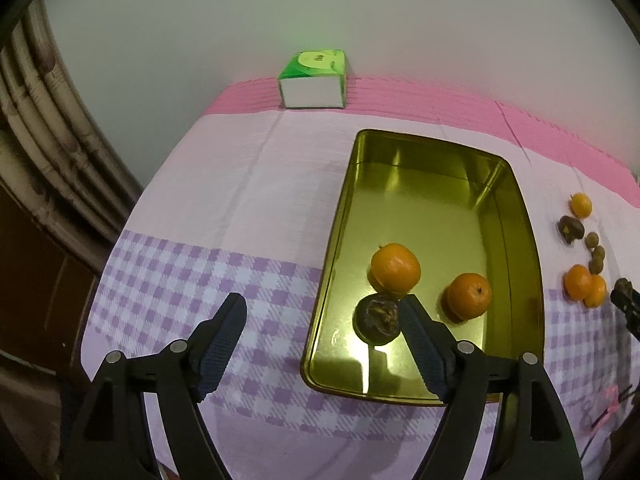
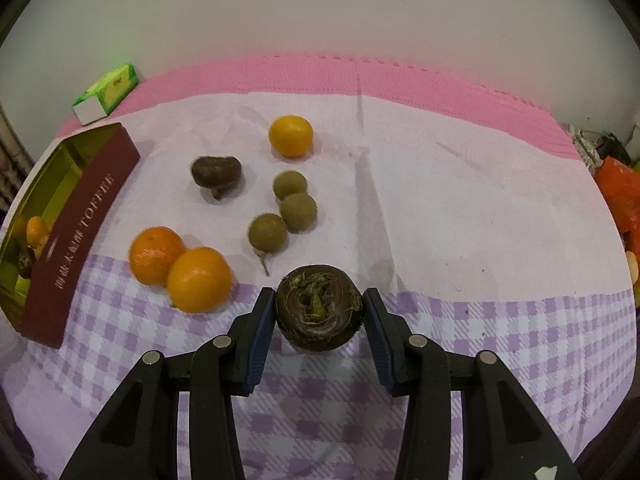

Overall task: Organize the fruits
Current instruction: 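Carry the dark brown fruit in the right gripper over the gold tray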

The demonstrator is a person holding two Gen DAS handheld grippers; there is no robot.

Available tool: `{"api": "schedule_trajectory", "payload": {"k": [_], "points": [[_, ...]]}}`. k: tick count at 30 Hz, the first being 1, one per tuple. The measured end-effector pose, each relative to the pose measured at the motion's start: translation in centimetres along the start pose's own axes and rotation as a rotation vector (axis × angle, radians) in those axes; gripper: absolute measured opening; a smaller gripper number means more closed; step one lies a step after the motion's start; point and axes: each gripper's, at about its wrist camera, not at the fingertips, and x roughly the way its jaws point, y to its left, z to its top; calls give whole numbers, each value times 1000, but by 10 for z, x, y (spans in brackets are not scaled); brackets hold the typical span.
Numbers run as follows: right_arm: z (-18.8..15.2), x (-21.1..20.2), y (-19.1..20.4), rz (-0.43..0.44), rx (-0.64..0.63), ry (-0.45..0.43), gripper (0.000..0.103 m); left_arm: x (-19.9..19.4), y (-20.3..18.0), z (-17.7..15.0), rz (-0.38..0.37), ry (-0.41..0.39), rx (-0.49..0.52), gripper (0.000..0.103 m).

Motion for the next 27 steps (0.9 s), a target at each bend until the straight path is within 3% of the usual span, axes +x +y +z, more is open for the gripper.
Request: {"api": "schedule_trajectory", "payload": {"k": [8, 19, 27], "points": [[11, -25, 33, 73, -56, -42, 41, 2, 6, 1, 5, 9, -32, 80], [19, -44, 138, 272, -251, -52, 41, 6, 18, 1, 16, 25, -78, 81], [16, -42, 198, 332, -371, -45, 41, 7, 32, 2, 18, 38, -144, 81]]}}
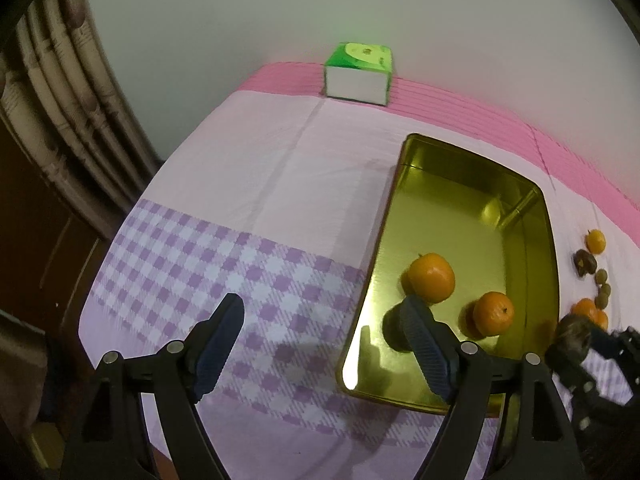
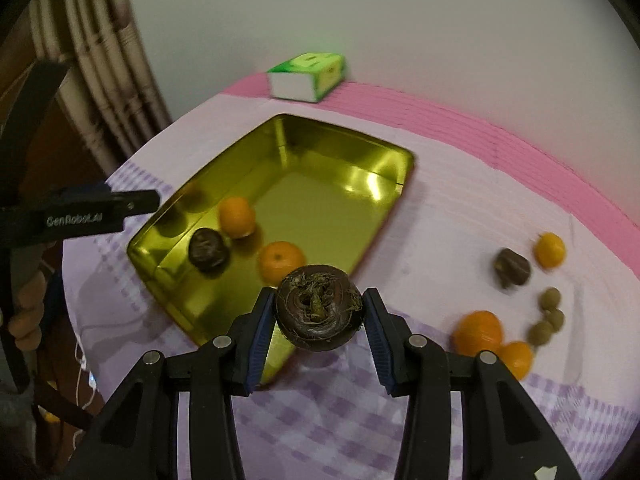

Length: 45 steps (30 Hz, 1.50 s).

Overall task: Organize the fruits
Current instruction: 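Carry the dark brown fruit in the right gripper over the gold tray, then lower the dark brown fruit into the gold tray and open the right gripper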

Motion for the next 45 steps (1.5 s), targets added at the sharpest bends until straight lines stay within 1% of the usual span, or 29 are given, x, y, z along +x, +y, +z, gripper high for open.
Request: {"api": "schedule_trajectory", "payload": {"k": [4, 7, 14, 19, 22, 28, 39, 45], "points": [[4, 11, 14, 16, -34, 19, 41, 0, 4, 1, 2, 1, -17, 81], [6, 16, 23, 7, -70, 24, 41, 1, 4, 2, 3, 5, -19, 81], [7, 32, 30, 28, -81, 60, 41, 1, 6, 3, 5, 5, -27, 81], [8, 44, 33, 27, -91, 84, 41, 1, 6, 3, 6, 5, -26, 81], [8, 48, 35, 20, -101, 87, 41, 1, 6, 3, 6, 4, -25, 81], [10, 53, 36, -24, -127, 78, 42, 1, 6, 4, 7, 5, -20, 81], [10, 53, 35, -20, -121, 72, 43, 1, 4, 3, 7, 1, -8, 81], [10, 47, 32, 5, -90, 59, 42, 1, 1, 2, 8, 0, 6, 81]]}}
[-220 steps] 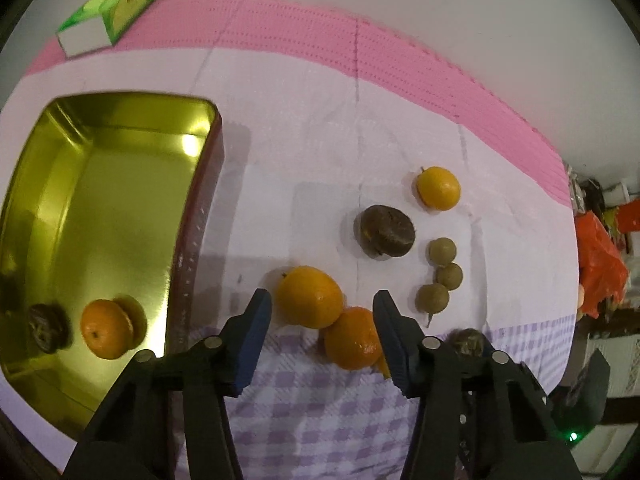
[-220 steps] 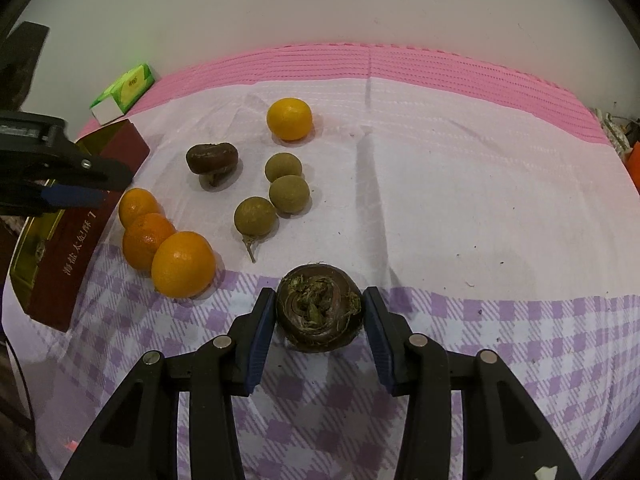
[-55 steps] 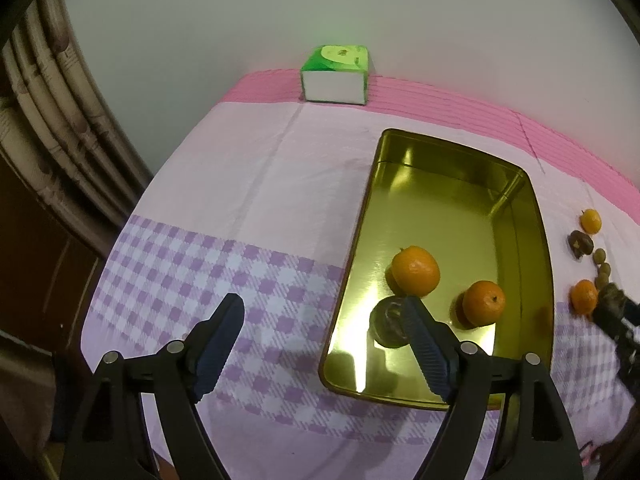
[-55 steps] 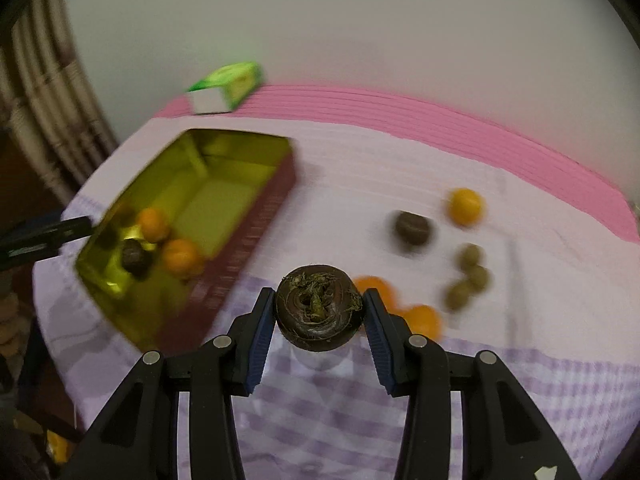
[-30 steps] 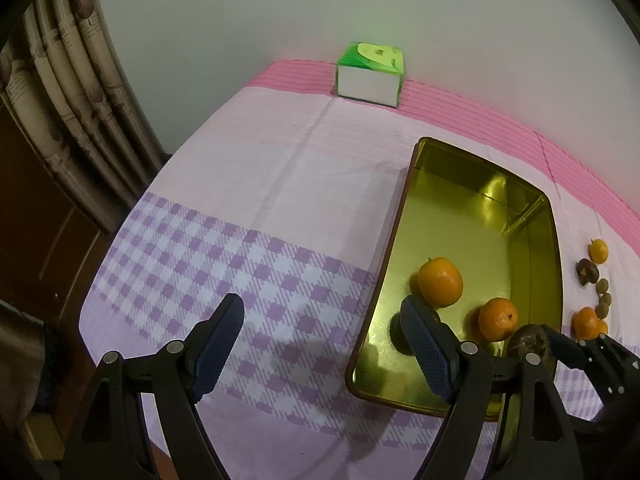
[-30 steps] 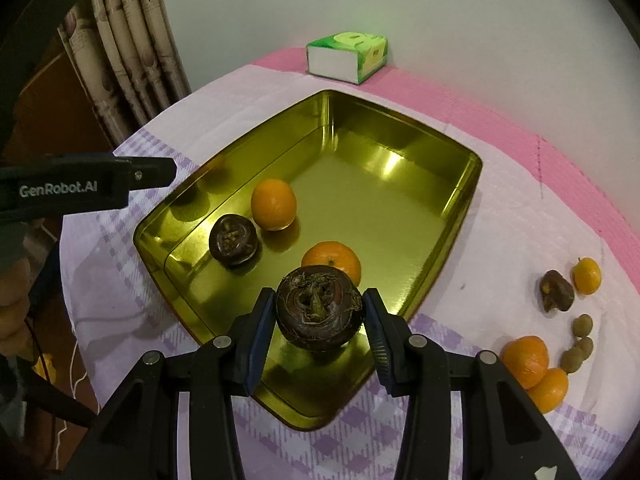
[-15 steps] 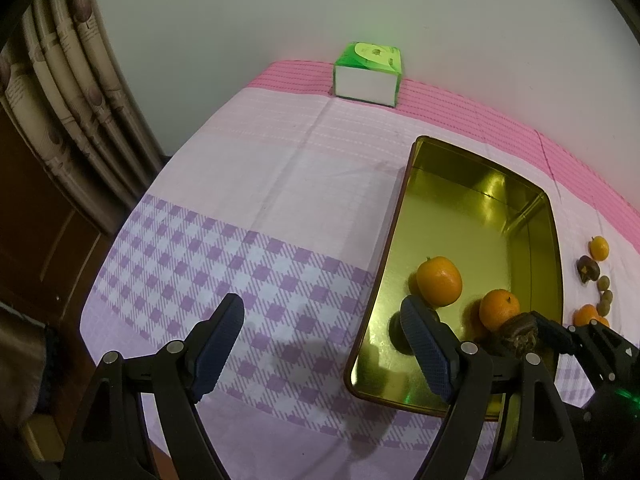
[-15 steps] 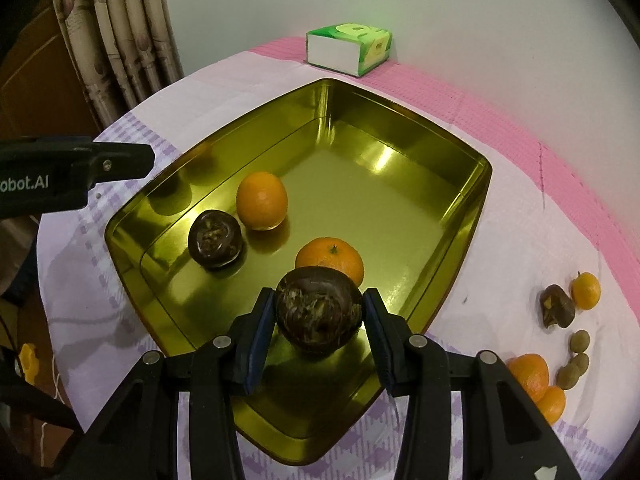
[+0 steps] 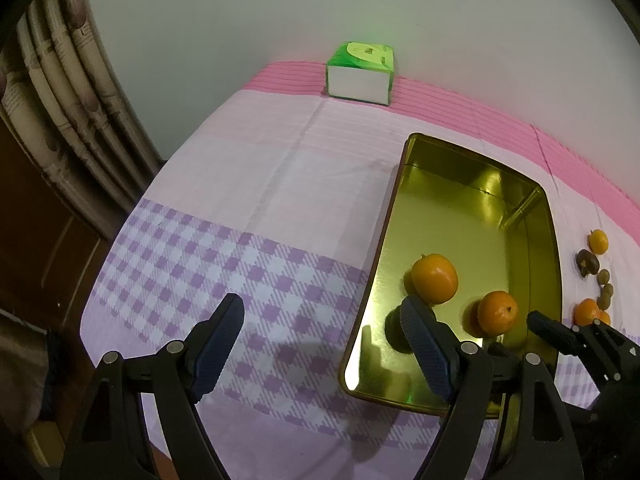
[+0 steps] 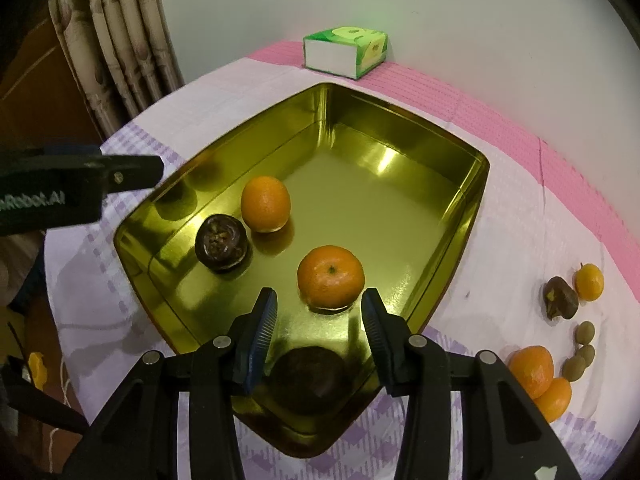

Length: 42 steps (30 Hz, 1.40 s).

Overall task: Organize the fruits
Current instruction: 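Lower the dark brown fruit into the gold tray and open the right gripper, then move the right gripper to the large orange and close around it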

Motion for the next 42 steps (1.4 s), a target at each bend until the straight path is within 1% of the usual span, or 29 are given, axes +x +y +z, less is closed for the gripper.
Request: {"api": "schedule_trajectory", "payload": {"k": [6, 13, 17, 24, 29, 32, 36, 42], "points": [[1, -16, -7, 24, 45, -40, 46, 0, -3, -1, 2, 2, 11, 81], [-10, -38, -26, 10, 99, -75, 48, 1, -3, -1, 0, 5, 13, 81], [-23, -48, -50, -14, 157, -80, 48, 1, -3, -1, -1, 6, 14, 81], [-57, -64, -111, -112, 275, -73, 48, 0, -4, -2, -2, 6, 16, 81], [-85, -70, -150, -169, 348, -43, 48, 1, -5, -3, -1, 9, 20, 81], [-99, -68, -164, -179, 370, -20, 48, 1, -6, -4, 2, 10, 26, 81], [-107, -61, -167, -167, 385, -6, 48, 3, -9, -6, 5, 13, 39, 81], [-102, -48, -165, -158, 367, -4, 48, 1, -14, -7, -14, -4, 62, 81]]}}
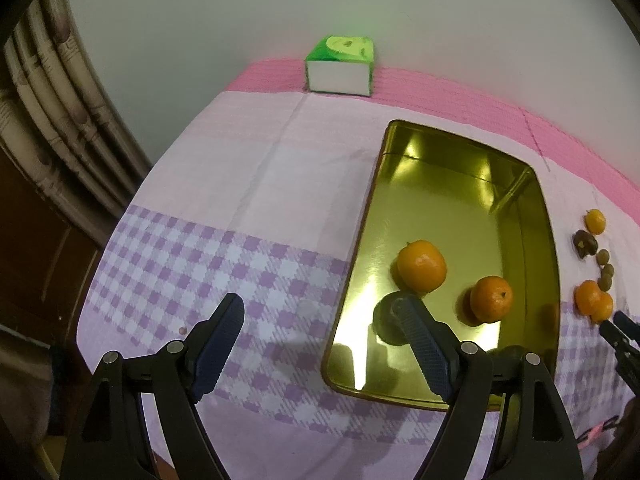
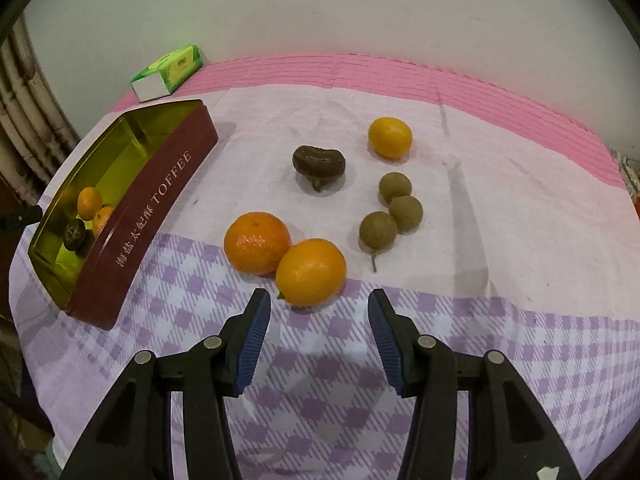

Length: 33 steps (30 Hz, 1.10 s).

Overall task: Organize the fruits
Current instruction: 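Move the right gripper to the large orange and close around it, then grasp another orange with the left gripper while the right gripper holds its orange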

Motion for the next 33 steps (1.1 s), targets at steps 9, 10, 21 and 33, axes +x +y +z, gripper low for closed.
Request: {"api": "schedule_trajectory", "payload": {"k": [9, 10, 21, 33], "points": [[8, 20, 5, 1, -4, 11, 47, -2, -11, 0, -32, -23, 53, 81], [9, 22, 5, 2, -5, 11, 47, -3, -14, -1, -34, -24, 61, 81], [7, 27, 0, 29, 6, -3, 37, -8, -55, -12, -51, -46, 209, 81], [-12, 12, -28, 4, 66, 5, 37, -22, -149, -19, -192, -40, 358, 81]]}}
